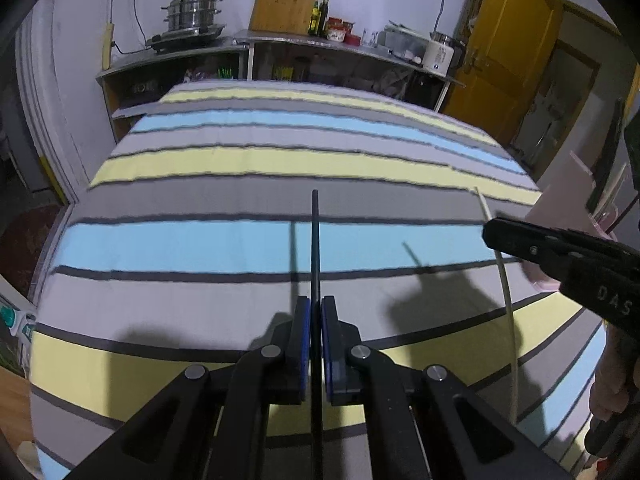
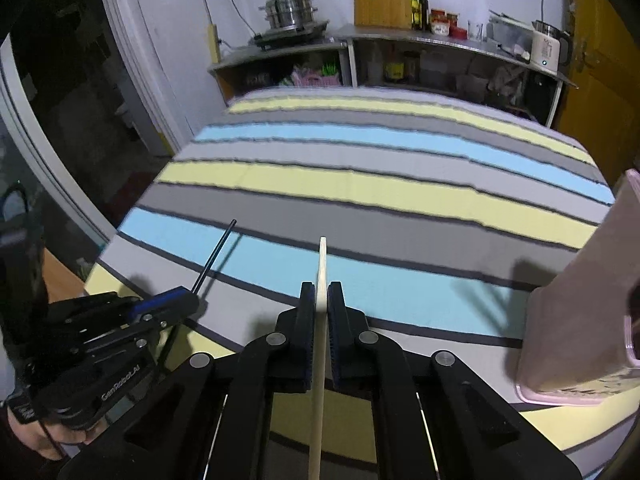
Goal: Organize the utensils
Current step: 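Close the left tool on the black chopstick while the right tool grasps the wooden one, then lift both chopsticks upright and carry them over the pink caddy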
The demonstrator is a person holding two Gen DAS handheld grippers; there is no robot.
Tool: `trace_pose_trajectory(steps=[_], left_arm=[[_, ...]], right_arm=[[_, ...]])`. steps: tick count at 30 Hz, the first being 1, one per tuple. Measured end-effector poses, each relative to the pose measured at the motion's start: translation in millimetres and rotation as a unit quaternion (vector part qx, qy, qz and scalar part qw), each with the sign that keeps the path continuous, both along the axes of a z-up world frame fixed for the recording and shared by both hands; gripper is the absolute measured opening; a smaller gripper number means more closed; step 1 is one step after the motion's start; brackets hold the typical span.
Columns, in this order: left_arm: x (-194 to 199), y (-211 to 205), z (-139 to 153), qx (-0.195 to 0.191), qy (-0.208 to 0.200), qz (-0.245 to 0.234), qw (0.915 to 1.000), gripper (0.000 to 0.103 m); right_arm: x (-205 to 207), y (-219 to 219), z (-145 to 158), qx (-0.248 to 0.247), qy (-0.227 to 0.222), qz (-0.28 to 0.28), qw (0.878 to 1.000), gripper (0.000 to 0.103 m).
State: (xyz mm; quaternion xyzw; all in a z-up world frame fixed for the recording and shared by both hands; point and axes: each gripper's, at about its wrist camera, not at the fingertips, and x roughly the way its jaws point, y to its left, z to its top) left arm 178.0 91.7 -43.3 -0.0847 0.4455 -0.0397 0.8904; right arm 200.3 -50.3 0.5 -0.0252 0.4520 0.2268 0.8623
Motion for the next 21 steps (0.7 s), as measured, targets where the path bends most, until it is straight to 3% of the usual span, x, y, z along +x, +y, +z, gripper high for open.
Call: trace_pose_trajectory(steps=[9,21], left_arm=[[-18.2,-7.3,52.5,-0.017,-0.043,-0.013,0.9988,0.005],[-40.0,-35.3,109.1,-0.026,-0.088,-0.051,0.9945,0.005]], right_arm=[[-25.5,-29.9,49.9,0.043,-0.042,-0.017,0.998,0.006],[-57.2,-68.5,89.0,0.069,-0.079,-0.044,0.993,0.006]])
